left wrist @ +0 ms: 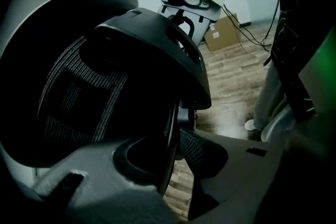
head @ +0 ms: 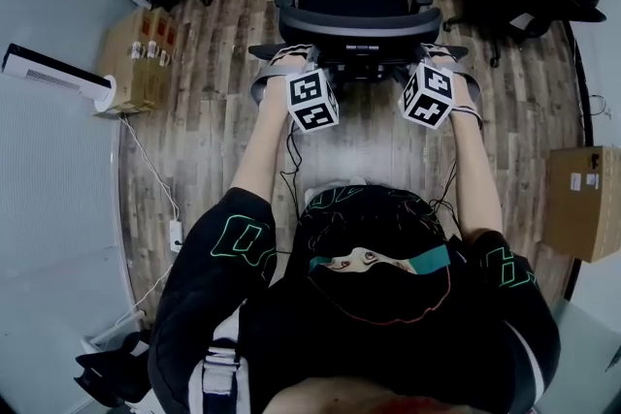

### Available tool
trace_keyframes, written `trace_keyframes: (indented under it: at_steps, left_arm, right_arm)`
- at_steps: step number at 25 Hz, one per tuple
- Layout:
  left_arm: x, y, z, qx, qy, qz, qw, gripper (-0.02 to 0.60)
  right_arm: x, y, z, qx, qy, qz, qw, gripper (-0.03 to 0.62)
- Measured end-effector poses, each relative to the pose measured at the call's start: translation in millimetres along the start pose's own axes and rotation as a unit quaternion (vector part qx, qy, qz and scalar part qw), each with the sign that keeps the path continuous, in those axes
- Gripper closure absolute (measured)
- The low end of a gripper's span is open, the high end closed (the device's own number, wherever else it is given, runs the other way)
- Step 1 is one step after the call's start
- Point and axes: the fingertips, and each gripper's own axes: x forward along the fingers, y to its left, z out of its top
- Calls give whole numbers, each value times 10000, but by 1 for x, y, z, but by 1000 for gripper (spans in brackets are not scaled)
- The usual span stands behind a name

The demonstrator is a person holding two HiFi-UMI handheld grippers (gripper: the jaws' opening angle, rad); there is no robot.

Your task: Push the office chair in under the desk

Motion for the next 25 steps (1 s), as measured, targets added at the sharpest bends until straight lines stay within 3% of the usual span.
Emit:
trace_keyframes:
  at_steps: [5,15,25]
  left_arm:
    - [0,2,-2,-23,107,-226,9997,455]
    - [14,22,-8,-80,-53,180,9998,446]
    - [41,60,-24,-145,68,207,9997,446]
  right_arm:
    - [2,-2,0,-196,-73,-165,9996,460]
    - [18,-19,3,-51,-145,-196,9997,457]
    - [47,-57,13,259,-165,-107,9995,454]
